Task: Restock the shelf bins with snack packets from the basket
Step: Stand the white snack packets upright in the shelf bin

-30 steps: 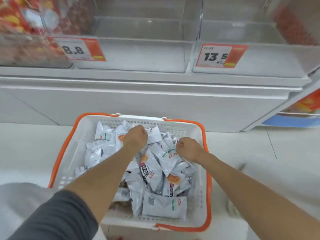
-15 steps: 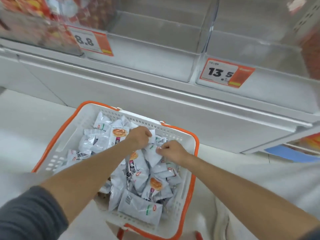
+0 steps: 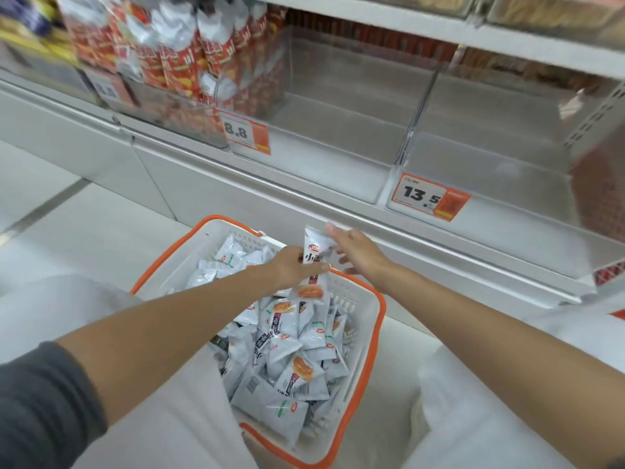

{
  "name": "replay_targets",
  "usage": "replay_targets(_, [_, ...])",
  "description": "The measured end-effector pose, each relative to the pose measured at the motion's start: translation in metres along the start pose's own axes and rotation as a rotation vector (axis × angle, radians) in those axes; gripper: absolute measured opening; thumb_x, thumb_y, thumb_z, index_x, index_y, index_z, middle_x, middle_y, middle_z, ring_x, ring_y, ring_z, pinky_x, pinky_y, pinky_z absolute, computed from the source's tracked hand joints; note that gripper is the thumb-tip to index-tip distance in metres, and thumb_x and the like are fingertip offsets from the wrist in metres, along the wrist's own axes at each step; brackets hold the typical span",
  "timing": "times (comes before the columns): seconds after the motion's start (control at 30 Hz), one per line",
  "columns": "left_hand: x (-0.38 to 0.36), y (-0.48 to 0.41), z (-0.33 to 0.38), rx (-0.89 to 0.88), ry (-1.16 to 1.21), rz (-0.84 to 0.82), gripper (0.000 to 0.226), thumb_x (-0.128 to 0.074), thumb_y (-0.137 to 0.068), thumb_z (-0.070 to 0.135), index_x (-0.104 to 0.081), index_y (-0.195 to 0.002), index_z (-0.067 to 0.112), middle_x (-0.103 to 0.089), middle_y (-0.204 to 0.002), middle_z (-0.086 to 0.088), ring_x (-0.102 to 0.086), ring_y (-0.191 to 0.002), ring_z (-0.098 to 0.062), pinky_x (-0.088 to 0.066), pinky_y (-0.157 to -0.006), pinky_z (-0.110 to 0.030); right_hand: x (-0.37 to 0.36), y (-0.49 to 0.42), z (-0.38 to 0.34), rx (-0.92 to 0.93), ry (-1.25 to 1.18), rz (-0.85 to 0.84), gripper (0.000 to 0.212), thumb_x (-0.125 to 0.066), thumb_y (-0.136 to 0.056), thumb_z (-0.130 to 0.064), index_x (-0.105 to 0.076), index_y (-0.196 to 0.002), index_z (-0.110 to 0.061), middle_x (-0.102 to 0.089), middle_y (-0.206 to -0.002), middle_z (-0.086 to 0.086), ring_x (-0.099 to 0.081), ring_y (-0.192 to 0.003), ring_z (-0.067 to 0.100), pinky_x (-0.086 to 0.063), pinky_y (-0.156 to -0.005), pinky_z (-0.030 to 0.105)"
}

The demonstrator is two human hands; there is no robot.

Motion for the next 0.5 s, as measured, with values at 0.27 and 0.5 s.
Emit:
replay_targets(0.27, [0.000,-0.007,0.019,-0.167,-0.018,0.026,0.029,-0.064,-0.090,0.040,-0.060,-0.068,0.021,-0.055,-0.057,0.011,-0.049,-0.051,0.000,-0.039,-0.054,-0.016,0.032,-0.004,-0.013,0.301,0.061,0.144,0.037,-0.061,-0.095,-0.028,-0.064,-0.068,-0.004,-0.058,-0.049,-0.004,-0.051,-0.041,0.001,-0.041,-0.049,0.013])
replay_targets(0.5, [0.009,-0.012,0.033,-0.237,-0.082,0.097,0.037,-0.064,-0.091,0.037,-0.052,-0.060,0.021,-0.049,-0.053,0.009,-0.042,-0.042,0.001,-0.034,-0.048,-0.017,0.046,-0.016,-0.020,0.363,0.055,0.081,0.033,-0.065,-0.093,-0.026,-0.067,-0.063,-0.015,-0.065,-0.050,0.000,-0.058,-0.043,0.010,-0.046,-0.047,0.022])
Point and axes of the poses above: each hand's wrist, its own y-axis away from the middle knuckle, its own x-axis out of the back of the hand, z = x × y, the point moved 8 cm from there along -y, towards the middle knuckle
